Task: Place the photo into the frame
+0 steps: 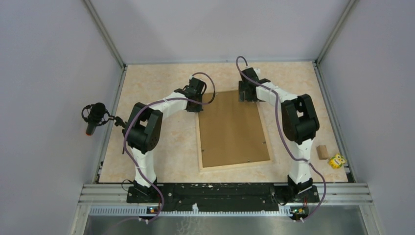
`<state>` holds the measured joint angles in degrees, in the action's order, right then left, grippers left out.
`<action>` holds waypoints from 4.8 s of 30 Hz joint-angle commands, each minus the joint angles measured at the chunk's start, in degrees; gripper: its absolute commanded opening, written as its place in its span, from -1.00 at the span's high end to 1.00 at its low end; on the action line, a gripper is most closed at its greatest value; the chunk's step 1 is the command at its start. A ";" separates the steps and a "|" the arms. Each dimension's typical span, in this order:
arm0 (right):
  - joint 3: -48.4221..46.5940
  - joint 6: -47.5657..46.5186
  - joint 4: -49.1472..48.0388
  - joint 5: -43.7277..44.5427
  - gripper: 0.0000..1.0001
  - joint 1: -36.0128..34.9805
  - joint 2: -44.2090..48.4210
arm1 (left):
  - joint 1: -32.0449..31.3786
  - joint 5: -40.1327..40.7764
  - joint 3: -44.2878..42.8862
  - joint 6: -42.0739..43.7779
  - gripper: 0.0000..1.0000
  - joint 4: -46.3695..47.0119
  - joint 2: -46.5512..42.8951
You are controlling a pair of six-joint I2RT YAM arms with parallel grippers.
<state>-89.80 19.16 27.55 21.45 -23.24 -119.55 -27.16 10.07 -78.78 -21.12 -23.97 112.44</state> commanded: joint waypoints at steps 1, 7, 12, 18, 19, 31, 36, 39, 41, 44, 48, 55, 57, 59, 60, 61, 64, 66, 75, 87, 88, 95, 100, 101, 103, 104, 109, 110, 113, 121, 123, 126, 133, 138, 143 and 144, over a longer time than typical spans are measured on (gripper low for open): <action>2.76 1.84 -3.00 3.17 -0.71 0.28 5.85 | 0.09 -1.12 -0.33 0.21 1.00 -2.88 1.86; 1.56 2.85 -1.89 1.73 -0.66 1.11 2.85 | 0.13 -0.99 -0.29 0.12 1.00 -2.95 1.69; 2.49 3.48 -2.80 0.05 -0.49 2.41 2.47 | 0.11 -1.46 -0.26 0.12 1.00 -2.91 1.73; 3.32 3.28 -3.09 -1.62 -0.27 3.41 2.01 | 0.09 -1.04 -0.22 0.17 1.00 -2.84 1.90; 3.11 3.30 -2.87 -1.88 -0.26 3.54 1.69 | 0.09 -0.94 -0.23 0.21 1.00 -2.84 1.90; 2.80 2.99 -1.77 -3.32 0.02 4.52 0.20 | 0.09 -0.93 -0.20 0.49 1.00 -2.74 1.80; 2.79 3.21 -1.39 -3.42 0.29 4.47 0.28 | 0.12 -1.10 -0.12 0.38 1.00 -2.73 1.81; 2.83 3.21 -1.48 -3.65 0.45 4.52 0.61 | 0.09 -1.12 -0.09 0.38 1.00 -2.59 1.81; 2.88 3.36 -1.62 -3.91 0.54 4.55 0.72 | 0.09 -1.19 -0.07 0.38 1.00 -2.66 1.90; 2.83 3.37 -1.80 -4.63 0.70 4.48 0.50 | 0.12 -1.37 -0.10 0.29 1.00 -2.66 1.96; 2.59 3.43 -1.97 -4.97 0.78 4.61 0.54 | 0.14 -1.20 -0.07 0.21 1.00 -2.66 1.91; 2.93 3.72 -3.52 -7.60 0.20 5.51 2.33 | 0.10 -0.55 -0.99 1.50 0.56 -2.87 1.30; 2.97 3.61 -4.09 -8.29 0.03 5.80 3.08 | 0.14 1.00 -1.71 1.52 0.13 -3.90 0.53; 3.08 3.37 -4.68 -8.57 -0.12 6.06 4.06 | 0.09 3.55 -1.89 1.40 -0.16 -4.64 -1.24; 3.30 3.30 -5.00 -8.66 -0.19 6.22 4.66 | 0.09 5.40 -1.72 1.36 -0.28 -4.87 -2.36; 3.75 3.22 -5.47 -8.93 -0.25 6.44 5.35 | 0.11 7.41 -1.65 1.31 -0.37 -5.19 -3.79; 7.00 3.07 -8.29 -10.35 -0.45 7.11 8.54 | 0.09 13.73 0.35 -0.38 -0.59 -6.24 -9.37; 9.16 3.06 -10.27 -11.41 -0.55 7.76 10.31 | -0.12 13.06 2.47 -2.73 -0.71 -7.47 -13.44; 12.81 3.81 -11.34 -15.04 -0.49 10.06 11.28 | -6.15 -7.03 16.25 -20.25 -0.67 -16.16 -27.87; 17.81 6.67 -15.00 -19.65 -0.49 10.03 14.48 | -31.28 -15.72 36.26 -73.25 -0.67 -8.53 -43.32; 18.07 6.72 -15.07 -19.62 -0.49 10.02 14.77 | -32.77 -15.58 36.25 -75.60 -0.67 -7.71 -42.58; 19.06 6.41 -14.70 -18.56 -0.49 10.10 15.88 | -35.81 -14.96 34.71 -82.45 -0.56 0.52 -32.52; 19.39 6.20 -14.91 -19.15 -0.49 10.08 15.93 | -33.43 -13.23 35.12 -83.91 -0.41 2.61 -27.39; 19.40 6.14 -14.94 -19.17 -0.49 10.06 15.98 | -32.61 -13.39 35.37 -84.25 -0.34 2.74 -26.69; 19.37 6.03 -15.03 -19.25 -0.49 10.06 15.88 | -30.42 -12.48 35.52 -84.09 -0.29 2.26 -25.58; 19.41 5.99 -15.14 -19.31 -0.49 10.06 15.87 | -29.36 -12.03 35.58 -84.20 -0.29 1.42 -25.12; 19.18 5.68 -15.17 -19.67 -0.49 10.07 15.45 | -23.21 -11.27 38.14 -83.98 -0.19 0.31 -25.11; 19.12 5.59 -15.09 -19.77 -0.49 10.12 15.34 | -22.03 -10.69 38.26 -83.39 -0.16 -0.31 -25.08; 18.92 5.07 -14.73 -19.74 -0.49 10.08 15.28 | -18.06 -7.50 37.83 -79.74 -0.06 -3.64 -24.33; 18.84 4.75 -14.53 -19.64 -0.49 10.15 15.18 | -9.59 1.62 37.57 -68.52 0.55 -9.39 -23.88; 18.82 4.67 -14.39 -19.63 -0.49 10.14 15.20 | -7.30 2.05 38.90 -62.78 0.77 -6.85 -24.15; 18.78 4.06 -13.75 -18.50 -0.50 10.30 15.56 | -3.90 2.25 39.23 -52.85 1.00 -5.75 -22.91; 18.97 0.34 -11.95 -14.08 -0.61 10.94 18.63 | 1.74 -0.25 35.24 -20.80 1.00 -1.03 -20.56; 19.83 -2.44 -11.38 -11.22 -0.74 11.27 21.70 | 1.91 2.29 29.19 -7.04 1.00 -5.18 -17.97; 20.05 -4.56 -11.48 -11.42 -0.80 11.38 21.77 | 4.45 5.15 26.25 -3.21 1.00 -5.17 -16.62; 19.54 -4.97 -10.24 -10.99 -0.80 11.36 20.71 | 5.32 5.35 25.17 -2.96 1.00 -5.15 -16.02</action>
<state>-70.04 17.12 16.99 8.71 -12.29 -99.48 -24.29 9.02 -52.75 -38.30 -22.28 92.31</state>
